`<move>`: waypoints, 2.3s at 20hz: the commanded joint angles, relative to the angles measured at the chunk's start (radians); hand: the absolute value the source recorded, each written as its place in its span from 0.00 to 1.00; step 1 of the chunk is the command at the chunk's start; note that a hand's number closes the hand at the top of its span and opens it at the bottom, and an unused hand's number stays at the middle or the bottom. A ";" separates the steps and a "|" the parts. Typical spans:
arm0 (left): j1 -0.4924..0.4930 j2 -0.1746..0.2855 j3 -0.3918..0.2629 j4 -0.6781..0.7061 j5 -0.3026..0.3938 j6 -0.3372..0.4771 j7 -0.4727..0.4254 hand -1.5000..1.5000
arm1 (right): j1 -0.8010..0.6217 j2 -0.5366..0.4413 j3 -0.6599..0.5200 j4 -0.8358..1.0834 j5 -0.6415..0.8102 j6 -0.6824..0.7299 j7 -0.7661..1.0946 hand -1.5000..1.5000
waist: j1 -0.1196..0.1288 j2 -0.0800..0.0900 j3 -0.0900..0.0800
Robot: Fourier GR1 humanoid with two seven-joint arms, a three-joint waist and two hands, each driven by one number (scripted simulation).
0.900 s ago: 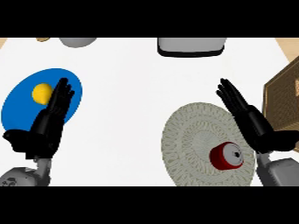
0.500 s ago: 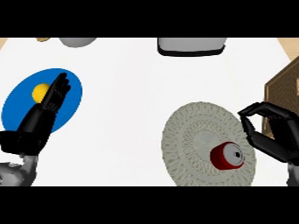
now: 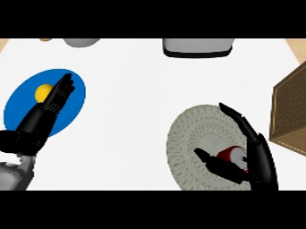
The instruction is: Pick the can from the placemat and place it in the basket
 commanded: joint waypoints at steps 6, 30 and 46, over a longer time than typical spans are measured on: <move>0.016 0.028 0.027 -0.005 0.011 -0.022 0.006 0.50 | 0.021 -0.211 -0.088 -0.181 0.452 0.053 0.529 0.00 | -0.023 -0.011 -0.008; -0.003 -0.065 0.012 0.058 -0.043 -0.046 -0.039 0.50 | -0.046 -0.400 -0.149 -0.840 -0.014 0.854 1.414 0.00 | 0.004 0.003 0.002; -0.033 -0.132 0.087 0.039 -0.101 -0.104 0.031 0.50 | 0.155 -0.208 -0.080 -0.506 0.361 0.607 0.892 0.00 | 0.012 0.005 0.006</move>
